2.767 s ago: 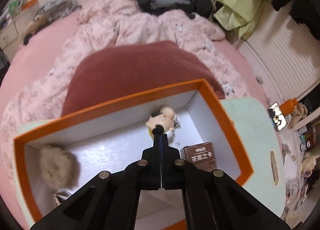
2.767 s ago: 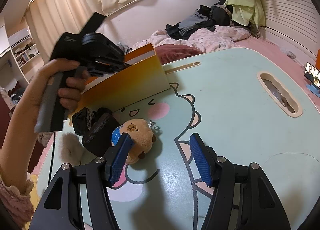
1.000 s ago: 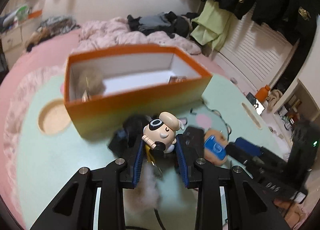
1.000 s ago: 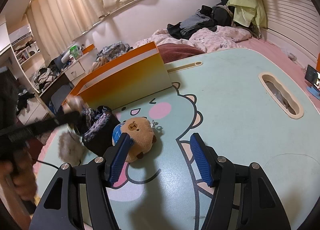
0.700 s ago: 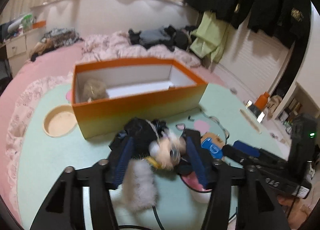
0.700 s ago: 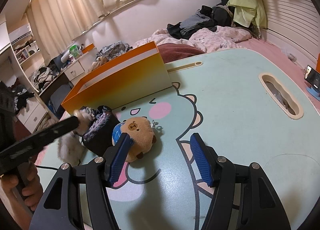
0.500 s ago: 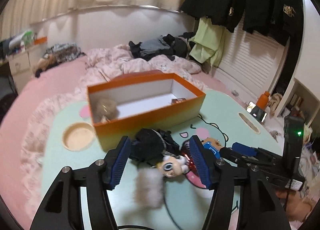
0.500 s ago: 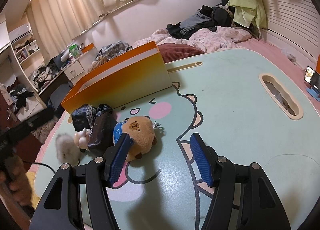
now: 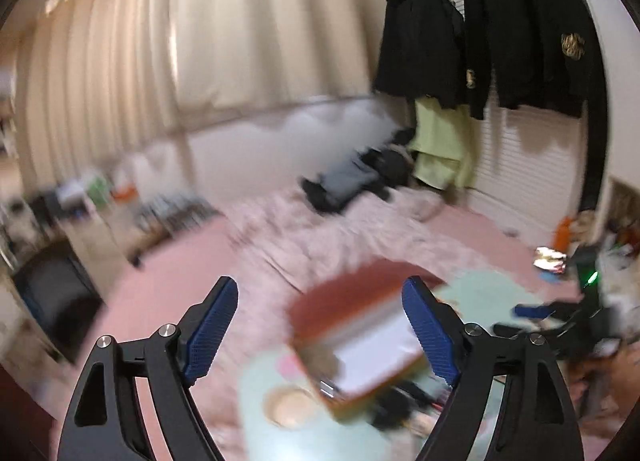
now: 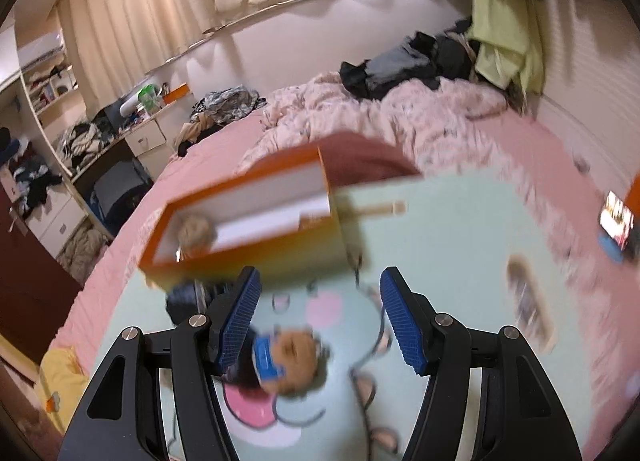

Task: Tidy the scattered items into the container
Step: 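Grasp the beige fluffy pom-pom with the right gripper, place it on the table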

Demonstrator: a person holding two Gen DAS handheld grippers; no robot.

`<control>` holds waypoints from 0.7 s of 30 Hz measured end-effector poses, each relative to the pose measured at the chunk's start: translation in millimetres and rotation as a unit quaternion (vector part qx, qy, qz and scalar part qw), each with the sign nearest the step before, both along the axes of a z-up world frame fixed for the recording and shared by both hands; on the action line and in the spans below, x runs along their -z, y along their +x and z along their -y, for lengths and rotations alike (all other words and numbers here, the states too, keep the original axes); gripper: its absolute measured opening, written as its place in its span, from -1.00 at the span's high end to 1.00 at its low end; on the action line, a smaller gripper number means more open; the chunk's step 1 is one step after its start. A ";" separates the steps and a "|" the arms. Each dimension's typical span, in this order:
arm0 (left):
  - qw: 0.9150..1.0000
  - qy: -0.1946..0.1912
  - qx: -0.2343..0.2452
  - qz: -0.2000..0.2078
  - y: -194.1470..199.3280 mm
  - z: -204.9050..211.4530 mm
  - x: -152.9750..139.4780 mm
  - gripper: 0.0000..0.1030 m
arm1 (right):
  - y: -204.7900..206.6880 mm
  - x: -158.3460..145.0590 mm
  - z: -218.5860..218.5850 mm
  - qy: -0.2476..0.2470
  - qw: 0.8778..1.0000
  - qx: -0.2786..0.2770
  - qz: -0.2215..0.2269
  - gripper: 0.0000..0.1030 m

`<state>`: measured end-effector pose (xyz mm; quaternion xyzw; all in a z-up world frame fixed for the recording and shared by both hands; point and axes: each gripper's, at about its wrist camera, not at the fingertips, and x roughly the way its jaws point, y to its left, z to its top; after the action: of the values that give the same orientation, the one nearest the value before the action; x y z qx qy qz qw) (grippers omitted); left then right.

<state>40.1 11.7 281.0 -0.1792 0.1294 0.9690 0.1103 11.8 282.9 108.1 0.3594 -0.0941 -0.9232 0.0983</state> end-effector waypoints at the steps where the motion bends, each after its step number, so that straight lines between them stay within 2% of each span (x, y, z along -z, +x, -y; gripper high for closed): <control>1: 1.000 0.002 0.002 0.002 -4.6 -0.1 -6.7 -0.63 | -7.3 -11.2 0.5 0.001 1.000 -0.007 0.000 -0.22; 5: 0.996 0.052 0.034 0.056 -36.8 2.9 -25.5 -0.63 | -34.1 -46.0 9.8 -0.010 0.999 -0.043 0.011 -0.23; 6: 0.996 0.057 0.035 0.055 -43.0 2.7 -30.1 -0.63 | -42.1 -53.0 13.5 -0.012 0.998 -0.054 0.014 -0.23; 9: 0.998 0.049 0.027 -0.014 -48.4 -1.9 -43.3 -0.63 | -62.5 -68.9 24.5 -0.015 0.998 -0.063 0.014 -0.22; 10: 0.998 0.058 0.028 -0.014 -51.9 0.0 -46.4 -0.63 | -70.1 -73.4 24.9 -0.027 0.998 -0.063 0.016 -0.23; 11: 0.996 0.081 0.035 0.006 -59.8 3.5 -49.0 -0.63 | -80.8 -78.9 26.1 -0.038 0.997 -0.062 0.021 -0.23; 13: 0.986 0.143 0.066 0.059 -77.8 12.5 -49.9 -0.63 | -99.5 -88.4 32.4 -0.037 0.997 -0.063 0.029 -0.23; 14: 0.982 0.159 0.074 0.072 -83.3 15.3 -49.2 -0.62 | -107.9 -93.2 37.3 -0.028 0.997 -0.064 0.028 -0.23; 18: 0.984 0.148 0.063 0.071 -93.2 18.3 -38.3 -0.60 | -138.2 -95.5 48.7 -0.023 0.995 -0.074 0.056 -0.23; 21: 0.986 0.127 0.063 0.091 -107.9 17.1 -20.9 -0.57 | -153.5 -78.1 61.0 0.006 0.992 -0.093 0.084 -0.23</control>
<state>-67.8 -5.3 302.0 -0.2431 0.0053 0.9482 0.2042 -141.8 221.8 186.2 0.4431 -0.0623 -0.8774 0.1733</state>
